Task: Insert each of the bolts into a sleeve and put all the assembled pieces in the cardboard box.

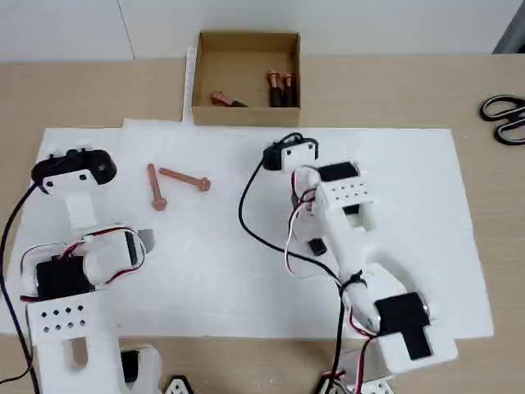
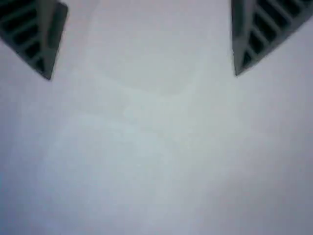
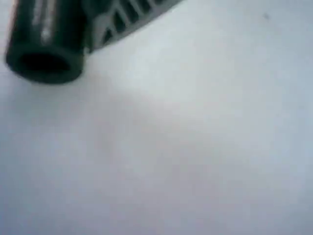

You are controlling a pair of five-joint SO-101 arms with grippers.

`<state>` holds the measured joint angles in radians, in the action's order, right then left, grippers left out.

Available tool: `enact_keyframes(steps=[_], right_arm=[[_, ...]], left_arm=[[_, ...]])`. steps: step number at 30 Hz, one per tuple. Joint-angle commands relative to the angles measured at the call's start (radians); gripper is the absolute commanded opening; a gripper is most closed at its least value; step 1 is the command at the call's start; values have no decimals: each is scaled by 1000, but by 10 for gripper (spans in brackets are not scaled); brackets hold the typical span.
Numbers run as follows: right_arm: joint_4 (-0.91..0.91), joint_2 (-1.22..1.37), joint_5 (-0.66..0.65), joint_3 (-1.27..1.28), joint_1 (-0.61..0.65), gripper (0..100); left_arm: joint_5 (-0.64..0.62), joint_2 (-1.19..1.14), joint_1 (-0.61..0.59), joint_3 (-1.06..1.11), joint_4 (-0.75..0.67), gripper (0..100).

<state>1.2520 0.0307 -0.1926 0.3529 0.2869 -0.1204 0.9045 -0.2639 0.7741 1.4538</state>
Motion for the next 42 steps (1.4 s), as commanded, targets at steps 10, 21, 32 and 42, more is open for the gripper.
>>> enact_keyframes(steps=[10, 21, 32, 42], right_arm=[[56, 120, -6, -117, -4, 176], [47, 128, 28, -63, -2, 173], [-47, 130, 61, 18, -5, 110], [-22, 120, 51, -38, -13, 5]], left_arm=[[5, 14, 3, -2, -21, 225], [5, 14, 3, -2, -21, 225], [5, 12, 3, -2, -21, 225], [5, 12, 3, -2, -28, 225]])
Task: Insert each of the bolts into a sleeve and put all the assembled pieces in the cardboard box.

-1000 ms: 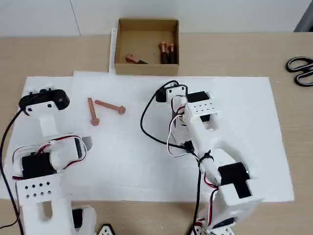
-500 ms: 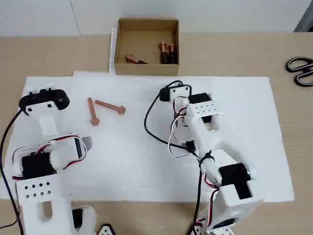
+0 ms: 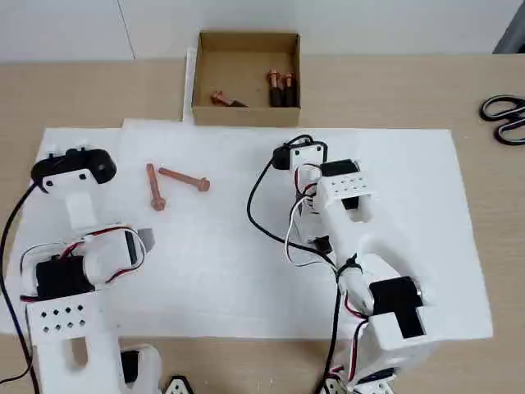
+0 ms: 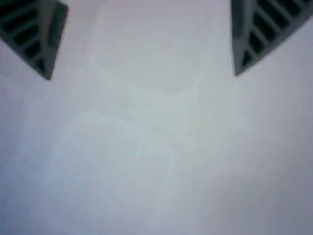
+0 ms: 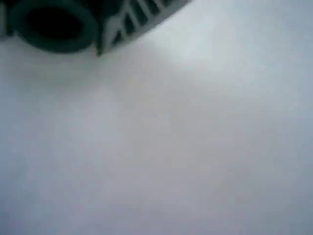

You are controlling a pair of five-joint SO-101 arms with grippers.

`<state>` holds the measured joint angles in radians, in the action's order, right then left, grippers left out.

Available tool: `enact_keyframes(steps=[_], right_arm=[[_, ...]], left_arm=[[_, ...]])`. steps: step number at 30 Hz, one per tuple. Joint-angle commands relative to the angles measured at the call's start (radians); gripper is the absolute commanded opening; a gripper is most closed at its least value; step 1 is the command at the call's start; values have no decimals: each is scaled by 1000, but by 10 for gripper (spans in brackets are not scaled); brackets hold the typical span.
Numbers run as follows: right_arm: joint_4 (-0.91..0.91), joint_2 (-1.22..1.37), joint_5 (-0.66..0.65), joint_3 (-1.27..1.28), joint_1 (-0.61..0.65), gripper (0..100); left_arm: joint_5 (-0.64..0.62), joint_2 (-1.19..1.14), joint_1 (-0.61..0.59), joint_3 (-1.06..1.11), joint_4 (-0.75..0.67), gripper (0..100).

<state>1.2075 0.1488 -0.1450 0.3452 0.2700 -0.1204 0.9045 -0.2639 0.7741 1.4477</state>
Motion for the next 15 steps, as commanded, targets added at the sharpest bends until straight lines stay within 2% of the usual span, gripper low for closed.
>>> enact_keyframes(steps=[1, 8, 12, 15], right_arm=[[38, 2, 3, -54, 4, 5], [226, 2, -61, -267, -10, 5], [320, 2, -92, -396, -70, 5], [348, 2, -104, -442, -119, 5]], left_arm=[[5, 12, 3, -2, -21, 225], [5, 6, 2, -54, 9, 226], [58, -11, 2, -174, 43, 226], [71, -137, 2, -297, 74, 226]])
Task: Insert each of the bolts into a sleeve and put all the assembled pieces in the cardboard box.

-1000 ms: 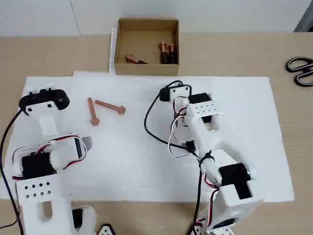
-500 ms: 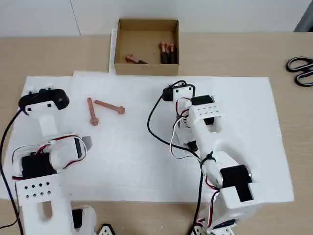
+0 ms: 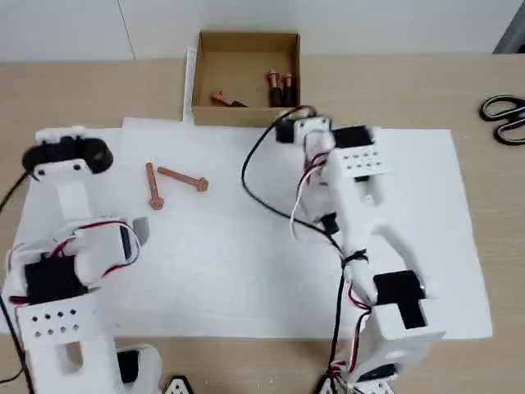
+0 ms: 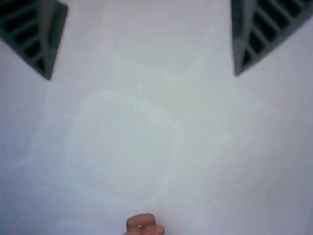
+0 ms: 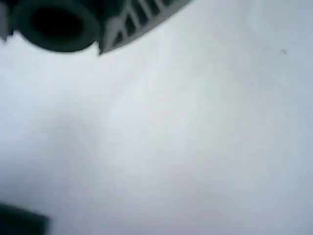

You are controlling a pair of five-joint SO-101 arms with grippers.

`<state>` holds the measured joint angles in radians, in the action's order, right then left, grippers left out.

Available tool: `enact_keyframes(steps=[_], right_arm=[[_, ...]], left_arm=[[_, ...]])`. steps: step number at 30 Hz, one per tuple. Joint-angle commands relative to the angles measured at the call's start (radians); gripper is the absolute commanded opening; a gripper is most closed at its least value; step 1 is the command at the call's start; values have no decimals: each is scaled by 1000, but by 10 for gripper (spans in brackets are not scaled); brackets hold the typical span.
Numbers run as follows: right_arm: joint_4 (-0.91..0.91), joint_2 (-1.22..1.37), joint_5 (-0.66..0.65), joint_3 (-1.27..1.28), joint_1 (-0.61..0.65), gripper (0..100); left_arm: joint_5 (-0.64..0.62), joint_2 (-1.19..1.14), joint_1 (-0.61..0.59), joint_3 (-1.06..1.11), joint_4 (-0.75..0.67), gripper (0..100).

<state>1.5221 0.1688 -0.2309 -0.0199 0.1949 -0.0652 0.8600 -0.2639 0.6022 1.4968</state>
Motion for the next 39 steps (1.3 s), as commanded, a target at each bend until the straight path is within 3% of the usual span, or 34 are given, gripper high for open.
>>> enact_keyframes(steps=[1, 10, 18, 29, 35, 39], right_arm=[[33, -18, -18, -78, -56, 5], [33, -18, -17, -78, -70, 5], [33, -18, -14, -78, -70, 5], [35, -18, -12, -78, -71, 5], [35, -18, -12, -78, -76, 5], [35, -18, -12, -78, -76, 5]], left_arm=[[15, -157, 2, -173, 35, 225], [-9, -810, 14, -622, 64, 224], [-23, -1257, 68, -878, 64, 224], [-23, -1629, 66, -1210, 71, 65], [-23, -1732, 66, -1254, 71, 64], [-23, -1735, 64, -1259, 71, 2]])
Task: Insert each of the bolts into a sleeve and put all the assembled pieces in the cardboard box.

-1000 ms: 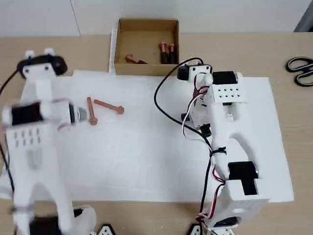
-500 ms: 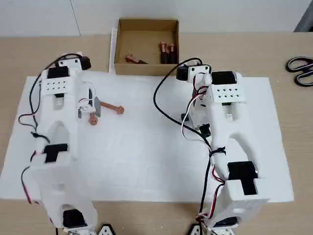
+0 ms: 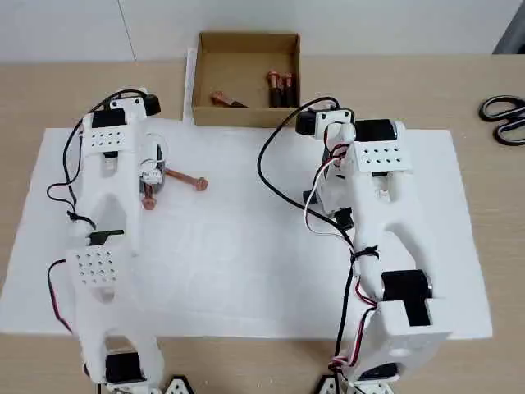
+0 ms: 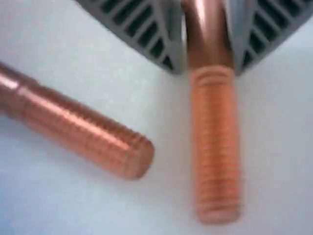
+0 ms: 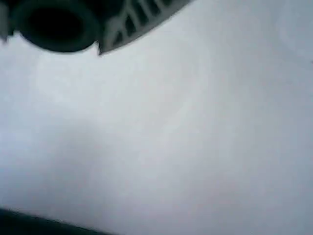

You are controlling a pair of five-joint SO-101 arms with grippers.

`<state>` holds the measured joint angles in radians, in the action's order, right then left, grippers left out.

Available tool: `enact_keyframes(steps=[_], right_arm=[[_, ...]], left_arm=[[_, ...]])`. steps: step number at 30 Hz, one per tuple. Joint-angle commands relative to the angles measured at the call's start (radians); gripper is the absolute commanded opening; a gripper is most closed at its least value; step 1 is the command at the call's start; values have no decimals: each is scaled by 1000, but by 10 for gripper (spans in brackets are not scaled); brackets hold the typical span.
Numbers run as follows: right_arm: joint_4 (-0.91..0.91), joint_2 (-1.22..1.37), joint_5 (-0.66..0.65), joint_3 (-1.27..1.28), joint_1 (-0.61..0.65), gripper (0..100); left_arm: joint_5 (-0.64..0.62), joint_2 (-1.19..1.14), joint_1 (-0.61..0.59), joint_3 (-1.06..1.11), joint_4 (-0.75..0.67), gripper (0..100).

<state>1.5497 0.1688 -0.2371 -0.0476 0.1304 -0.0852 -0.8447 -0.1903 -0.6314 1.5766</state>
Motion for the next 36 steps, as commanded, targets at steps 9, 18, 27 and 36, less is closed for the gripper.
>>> enact_keyframes(steps=[9, 18, 27, 36], right_arm=[[5, -18, -9, -51, -12, 5], [5, -18, -9, -51, -13, 5], [5, -18, -9, -51, -13, 5], [7, -18, -6, -51, -13, 5]], left_arm=[[0, 149, -11, -170, 176, 6], [120, 583, 21, 5, 178, 6], [557, 1048, 84, 519, 175, 6], [1135, 1102, 87, 929, 61, 6]])
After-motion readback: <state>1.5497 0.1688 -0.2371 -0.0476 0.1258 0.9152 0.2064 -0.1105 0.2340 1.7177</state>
